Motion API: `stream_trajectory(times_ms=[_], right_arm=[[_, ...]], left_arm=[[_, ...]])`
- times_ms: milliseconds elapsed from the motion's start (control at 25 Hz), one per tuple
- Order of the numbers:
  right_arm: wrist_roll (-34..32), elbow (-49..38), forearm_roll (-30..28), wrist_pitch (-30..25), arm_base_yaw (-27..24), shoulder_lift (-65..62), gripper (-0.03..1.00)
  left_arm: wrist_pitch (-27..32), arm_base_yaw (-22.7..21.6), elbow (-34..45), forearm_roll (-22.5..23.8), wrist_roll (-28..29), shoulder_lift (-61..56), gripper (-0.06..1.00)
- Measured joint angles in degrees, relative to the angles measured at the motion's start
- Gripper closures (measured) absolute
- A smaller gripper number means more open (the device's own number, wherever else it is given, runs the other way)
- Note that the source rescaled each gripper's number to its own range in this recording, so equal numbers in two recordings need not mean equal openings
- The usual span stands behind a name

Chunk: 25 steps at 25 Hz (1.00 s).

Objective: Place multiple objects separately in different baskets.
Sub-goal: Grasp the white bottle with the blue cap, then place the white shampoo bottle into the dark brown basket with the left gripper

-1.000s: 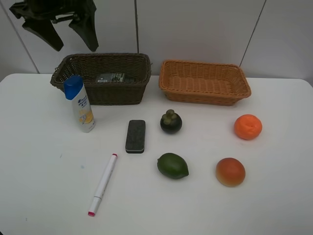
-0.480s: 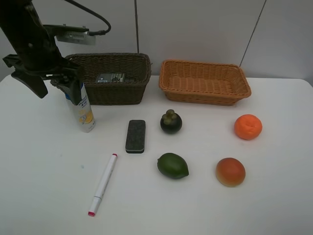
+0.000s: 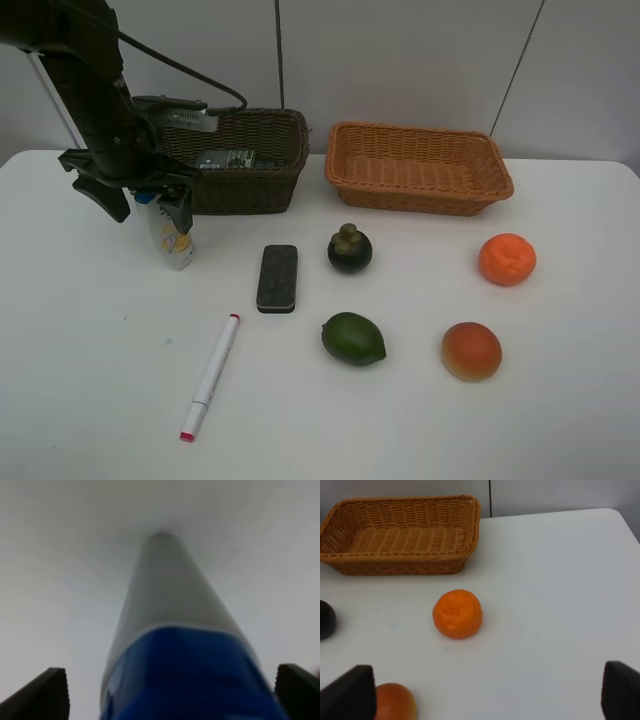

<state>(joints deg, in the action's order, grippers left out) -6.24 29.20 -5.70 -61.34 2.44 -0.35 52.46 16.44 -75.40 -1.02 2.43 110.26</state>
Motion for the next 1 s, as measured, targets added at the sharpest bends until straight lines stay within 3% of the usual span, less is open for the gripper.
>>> stream_trajectory(times_ms=[120, 200, 320, 760, 1000], right_arm=[[0.0, 0.0, 0.0, 0.0, 0.0, 0.0, -0.03], [0.0, 0.0, 0.0, 0.0, 0.0, 0.0, -0.03], [0.0, 0.0, 0.0, 0.0, 0.0, 0.0, -0.03], [0.0, 0.0, 0.0, 0.0, 0.0, 0.0, -0.03], [0.0, 0.0, 0.0, 0.0, 0.0, 0.0, -0.03]], left_arm=[[-0.4, 0.0, 0.0, 1.0, 0.8, 0.3, -0.06], [-0.4, 0.0, 0.0, 1.0, 1.5, 0.4, 0.00], [-0.4, 0.0, 0.0, 1.0, 1.8, 0.4, 0.31], [0.0, 0.0, -0.3, 2.2, 1.8, -0.9, 0.31], [2.8, 0.0, -6.3, -0.1, 1.8, -4.1, 0.31]])
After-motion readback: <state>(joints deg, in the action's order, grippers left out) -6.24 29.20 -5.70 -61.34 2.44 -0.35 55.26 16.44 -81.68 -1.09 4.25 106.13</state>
